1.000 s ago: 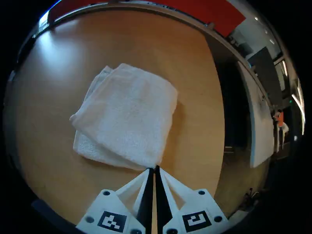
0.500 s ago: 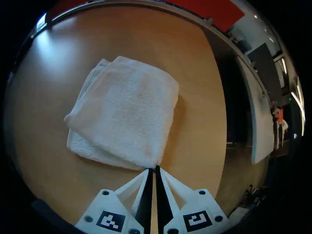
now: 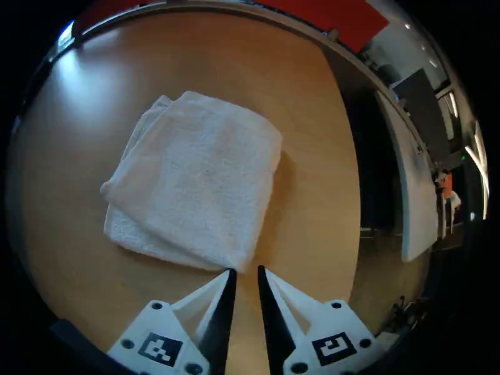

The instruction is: Fold towel

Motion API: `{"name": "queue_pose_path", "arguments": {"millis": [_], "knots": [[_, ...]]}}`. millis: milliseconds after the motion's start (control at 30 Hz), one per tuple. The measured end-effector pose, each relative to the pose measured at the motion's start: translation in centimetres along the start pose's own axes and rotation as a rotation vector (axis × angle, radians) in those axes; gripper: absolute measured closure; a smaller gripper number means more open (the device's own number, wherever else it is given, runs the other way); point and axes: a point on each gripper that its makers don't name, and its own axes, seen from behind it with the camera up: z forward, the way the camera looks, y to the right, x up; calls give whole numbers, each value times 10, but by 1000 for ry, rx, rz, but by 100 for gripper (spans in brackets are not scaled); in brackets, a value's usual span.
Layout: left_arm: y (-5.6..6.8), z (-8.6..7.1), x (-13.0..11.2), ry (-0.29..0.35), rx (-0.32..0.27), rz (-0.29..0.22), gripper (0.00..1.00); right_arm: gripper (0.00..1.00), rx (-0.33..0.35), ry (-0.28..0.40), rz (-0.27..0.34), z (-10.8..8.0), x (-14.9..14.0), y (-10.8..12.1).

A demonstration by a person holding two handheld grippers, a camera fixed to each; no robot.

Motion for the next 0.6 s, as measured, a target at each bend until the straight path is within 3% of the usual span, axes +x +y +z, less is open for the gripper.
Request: {"name": "queue_pose_path", "arguments": {"millis": [133, 200, 600], "knots": [[0, 1, 1, 1, -2, 1, 4, 42, -4, 13, -7, -3, 2, 2], [0, 2, 1, 1, -3, 2, 4, 36, -7, 19, -8, -4, 3, 3], [2, 2, 2, 3, -10, 6, 4, 34, -44, 26, 6, -6, 2, 14]]}}
